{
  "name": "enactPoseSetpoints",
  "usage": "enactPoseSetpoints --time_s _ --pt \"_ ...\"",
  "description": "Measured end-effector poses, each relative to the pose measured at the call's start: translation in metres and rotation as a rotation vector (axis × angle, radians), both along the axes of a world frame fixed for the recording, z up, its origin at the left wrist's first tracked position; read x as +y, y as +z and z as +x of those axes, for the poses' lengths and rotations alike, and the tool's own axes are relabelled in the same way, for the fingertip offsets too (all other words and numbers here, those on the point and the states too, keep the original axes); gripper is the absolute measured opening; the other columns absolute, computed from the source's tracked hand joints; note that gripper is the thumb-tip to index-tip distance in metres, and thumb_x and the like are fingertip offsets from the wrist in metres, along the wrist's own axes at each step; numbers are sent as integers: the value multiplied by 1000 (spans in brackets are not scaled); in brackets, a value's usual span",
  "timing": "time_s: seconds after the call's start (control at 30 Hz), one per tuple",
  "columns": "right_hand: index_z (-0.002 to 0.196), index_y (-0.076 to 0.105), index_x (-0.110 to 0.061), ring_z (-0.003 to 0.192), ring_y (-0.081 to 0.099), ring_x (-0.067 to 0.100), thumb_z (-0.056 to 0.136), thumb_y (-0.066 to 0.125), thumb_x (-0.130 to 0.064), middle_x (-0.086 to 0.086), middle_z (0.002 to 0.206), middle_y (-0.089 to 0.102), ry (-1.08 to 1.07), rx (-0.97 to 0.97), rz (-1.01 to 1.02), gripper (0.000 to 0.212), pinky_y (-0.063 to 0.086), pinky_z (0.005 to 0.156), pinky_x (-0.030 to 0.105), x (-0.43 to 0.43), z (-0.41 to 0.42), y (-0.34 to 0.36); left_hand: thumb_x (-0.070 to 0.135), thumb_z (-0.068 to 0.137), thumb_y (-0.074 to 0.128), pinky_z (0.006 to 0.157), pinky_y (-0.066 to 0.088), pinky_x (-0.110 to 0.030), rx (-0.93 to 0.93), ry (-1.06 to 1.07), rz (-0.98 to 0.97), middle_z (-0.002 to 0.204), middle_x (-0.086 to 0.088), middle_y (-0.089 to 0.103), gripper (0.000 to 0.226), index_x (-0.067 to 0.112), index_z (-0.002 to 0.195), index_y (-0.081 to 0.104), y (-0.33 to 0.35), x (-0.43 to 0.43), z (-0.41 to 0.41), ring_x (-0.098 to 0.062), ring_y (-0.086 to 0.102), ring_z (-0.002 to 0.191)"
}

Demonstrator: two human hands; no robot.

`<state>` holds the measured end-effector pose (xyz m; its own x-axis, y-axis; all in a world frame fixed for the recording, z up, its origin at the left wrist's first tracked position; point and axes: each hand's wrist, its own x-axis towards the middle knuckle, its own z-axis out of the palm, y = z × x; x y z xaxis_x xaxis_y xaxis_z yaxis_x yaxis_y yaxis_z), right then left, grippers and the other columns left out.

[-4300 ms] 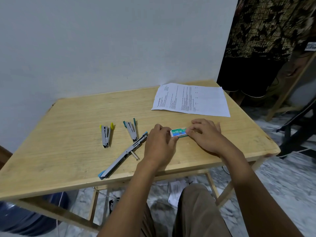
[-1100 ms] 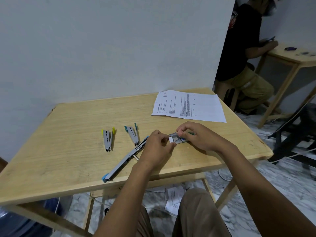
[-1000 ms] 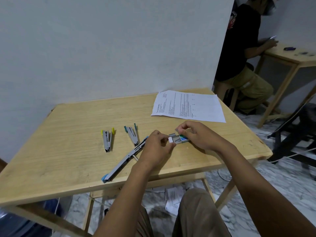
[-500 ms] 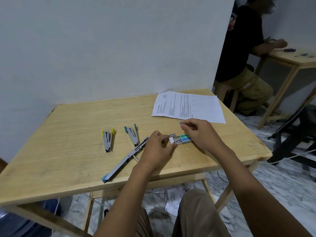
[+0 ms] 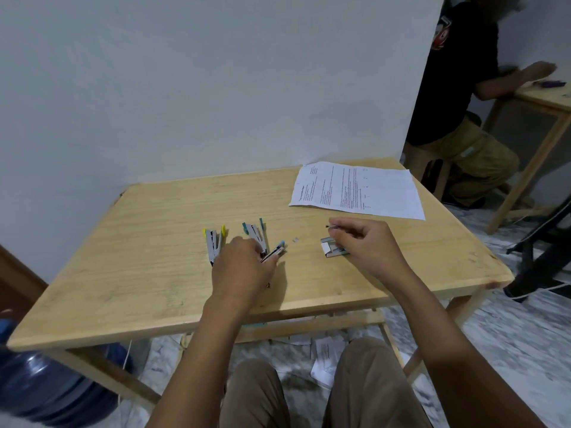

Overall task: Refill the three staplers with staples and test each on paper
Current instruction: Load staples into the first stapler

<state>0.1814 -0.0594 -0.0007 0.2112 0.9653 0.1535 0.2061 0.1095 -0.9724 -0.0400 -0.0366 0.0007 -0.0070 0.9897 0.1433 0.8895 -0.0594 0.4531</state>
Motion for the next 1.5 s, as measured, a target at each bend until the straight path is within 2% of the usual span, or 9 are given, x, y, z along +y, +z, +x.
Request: enactPoseSetpoints --time_s 0.17,0.3,0.4,0.5,0.6,0.77,1.07,1.23,1.5 --pt "88 78 -23 73 65 16 90 71 -19 2 80 75 -2 198 -48 8 59 88 45 -4 -15 -5 38 87 65 68 51 -31 54 10 -139 92 -2 69 27 12 96 68 -2 1 -2 -23 65 83" --pt "88 76 -19 71 63 14 87 75 -17 7 79 73 -47 219 -50 3 58 85 42 -9 -21 -12 30 88 63 56 45 -28 9 -5 -142 78 -3 67 20 11 83 70 -5 6 -3 -21 63 70" --pt "99 72 -24 77 66 15 85 77 -14 -3 78 70 -16 263 -42 18 57 86 36 -13 -29 -16 33 89 63 52 41 -26 -78 -45 -122 72 -1 66 23 15 77 70 -6 4 -9 -17 60 65" --pt "98 73 -30 92 70 17 84 78 -18 -1 90 76 9 228 -14 18 57 89 35 -14 -40 -16 31 91 65 62 50 -30 -313 -89 -103 70 2 70 17 19 82 73 2 1 -15 -15 65 68" --pt "92 75 -31 89 71 8 84 77 -18 -8 85 78 56 150 37 15 57 86 29 -15 -56 -7 26 90 68 56 55 -31 -680 -138 -193 67 -4 72 14 16 88 77 11 -4 -20 -17 63 54" --pt "96 77 -25 84 70 -1 86 75 -16 -14 88 76 78 35 117 13 53 79 14 -13 -75 5 19 94 62 46 40 -26 -1004 -208 -410 66 -7 60 20 6 99 76 14 -12 -22 -15 49 52" --pt "106 77 -28 87 64 -1 89 72 -29 -14 93 74 29 -230 93 19 53 80 21 -15 -82 1 7 97 52 49 40 -23 -1160 -335 -544 72 -8 58 22 5 104 73 5 -18 -20 -15 49 58" --pt "107 77 -29 87 63 -3 90 70 -30 -15 94 73 34 -270 84 18 51 80 19 -15 -79 2 3 97 50 47 38 -23 -1215 -311 -570 71 -8 57 25 -2 112 69 3 -19 -17 -15 48 58" --pt "105 76 -34 93 62 0 91 69 -33 -20 91 68 57 -382 49 16 50 83 24 -15 -78 4 -1 96 49 44 39 -22 -1259 -313 -589 70 -9 57 22 -1 104 69 -1 -19 -15 -16 47 57"
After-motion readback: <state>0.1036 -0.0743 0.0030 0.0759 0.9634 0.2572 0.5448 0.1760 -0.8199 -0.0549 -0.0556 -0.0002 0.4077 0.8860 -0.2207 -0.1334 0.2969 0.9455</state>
